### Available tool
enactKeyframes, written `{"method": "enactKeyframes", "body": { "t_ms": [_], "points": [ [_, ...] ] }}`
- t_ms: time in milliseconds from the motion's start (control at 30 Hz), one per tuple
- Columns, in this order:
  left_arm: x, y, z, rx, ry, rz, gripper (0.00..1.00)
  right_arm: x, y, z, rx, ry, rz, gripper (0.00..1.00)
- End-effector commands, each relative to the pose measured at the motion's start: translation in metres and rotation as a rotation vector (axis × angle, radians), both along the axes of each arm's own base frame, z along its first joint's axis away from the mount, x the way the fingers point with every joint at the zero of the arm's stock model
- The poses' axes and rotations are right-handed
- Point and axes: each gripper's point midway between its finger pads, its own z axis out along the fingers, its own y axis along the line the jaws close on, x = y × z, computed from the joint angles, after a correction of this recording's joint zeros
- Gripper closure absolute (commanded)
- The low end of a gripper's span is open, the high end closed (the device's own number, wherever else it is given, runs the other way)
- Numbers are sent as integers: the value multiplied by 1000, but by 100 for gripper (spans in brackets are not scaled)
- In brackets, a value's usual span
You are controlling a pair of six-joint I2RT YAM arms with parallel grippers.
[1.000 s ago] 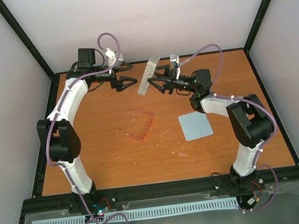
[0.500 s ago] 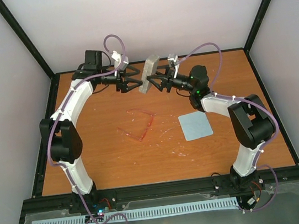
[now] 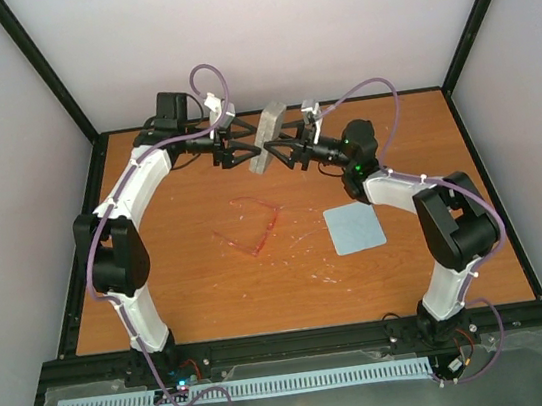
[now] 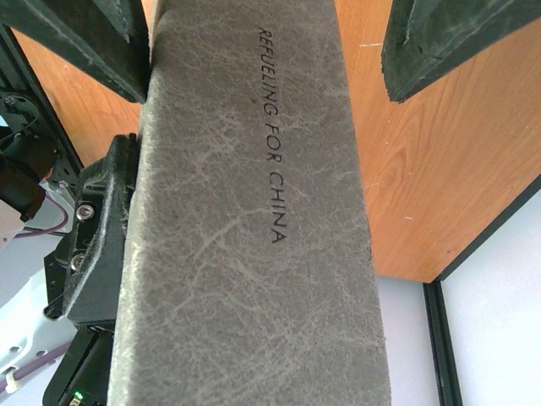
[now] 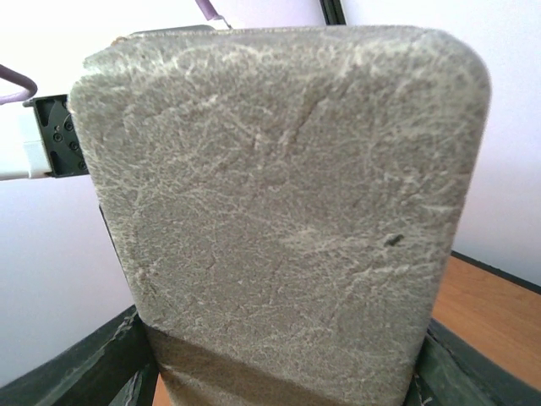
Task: Organize the sunglasses
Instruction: Open the sunglasses case.
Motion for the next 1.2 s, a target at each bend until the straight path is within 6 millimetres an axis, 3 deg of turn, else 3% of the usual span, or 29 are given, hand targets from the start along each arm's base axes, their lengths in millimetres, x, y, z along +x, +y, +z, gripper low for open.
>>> {"method": "enactKeyframes", "body": {
  "t_ms": [0, 400, 567, 733, 833, 1000, 1167],
  "points": [
    [5, -4, 6, -2, -42, 12, 27, -26, -4, 34, 49, -94, 45, 97],
    [41, 20, -14, 84, -111, 143, 36, -57, -12, 34, 30, -75, 87, 97],
    [59, 31, -11, 90, -140, 188, 37, -61, -16, 29, 9, -62, 75, 97],
    [72, 37, -7, 97, -170, 232, 35, -60, -16, 27, 8, -58, 68, 97],
    [75, 40, -6, 93, -167, 245, 26, -57, -17, 27, 7, -59, 52, 97],
    [63, 52, 10, 11, -92, 203, 13, -32, -32, 28, 45, -84, -111, 97],
    [28, 54, 18, -95, 26, 72, 14, -12, -49, 42, 236, -88, -166, 97]
  ]
}}
